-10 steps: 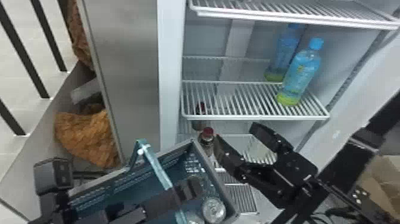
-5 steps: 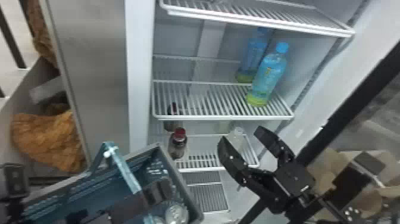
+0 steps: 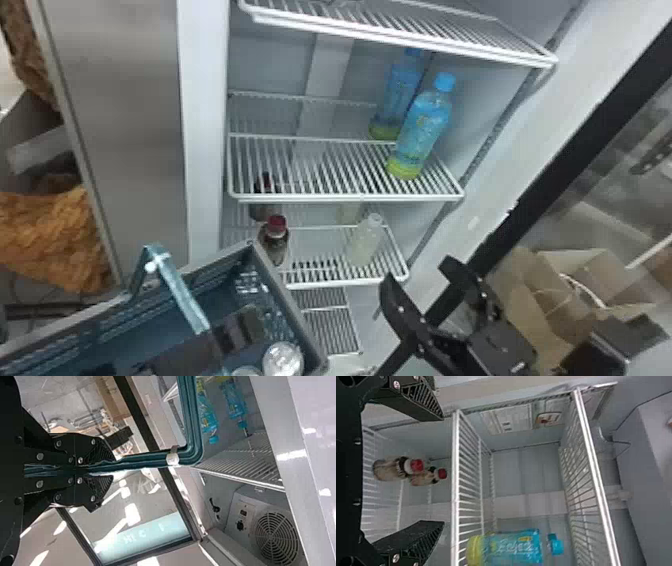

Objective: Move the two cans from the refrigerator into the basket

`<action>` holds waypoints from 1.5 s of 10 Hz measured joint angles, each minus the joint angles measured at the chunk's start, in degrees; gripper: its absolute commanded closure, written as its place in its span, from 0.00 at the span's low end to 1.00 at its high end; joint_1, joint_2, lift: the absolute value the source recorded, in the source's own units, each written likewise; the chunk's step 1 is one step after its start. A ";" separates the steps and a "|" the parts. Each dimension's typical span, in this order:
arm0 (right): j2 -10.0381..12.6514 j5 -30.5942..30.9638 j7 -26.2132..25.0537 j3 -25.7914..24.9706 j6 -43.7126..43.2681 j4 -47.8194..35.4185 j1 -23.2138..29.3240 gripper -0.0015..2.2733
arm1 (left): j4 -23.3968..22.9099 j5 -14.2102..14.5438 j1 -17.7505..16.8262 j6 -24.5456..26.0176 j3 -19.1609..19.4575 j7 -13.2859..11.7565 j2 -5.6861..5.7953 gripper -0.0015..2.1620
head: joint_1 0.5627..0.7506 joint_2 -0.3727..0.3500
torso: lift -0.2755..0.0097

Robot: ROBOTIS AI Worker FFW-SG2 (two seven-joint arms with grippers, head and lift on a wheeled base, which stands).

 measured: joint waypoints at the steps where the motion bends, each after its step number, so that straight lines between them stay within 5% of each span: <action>1: 0.00 0.59 0.11 -0.49 -1.60 0.91 1.33 0.05 | 0.08 -0.04 0.00 0.02 -0.14 0.00 0.04 0.56 | 0.70 0.03 | 0.84; 7: 1.35 4.04 0.20 -4.16 -5.59 2.59 7.96 0.05 | 0.43 -0.01 -0.14 0.17 -0.68 0.00 0.18 0.56 | 0.70 0.03 | 0.84; 15: 1.75 4.12 0.28 -4.54 -7.31 4.12 9.98 0.05 | 0.55 0.18 -0.14 0.11 -0.60 0.00 -0.04 0.56 | 0.70 0.03 | 0.84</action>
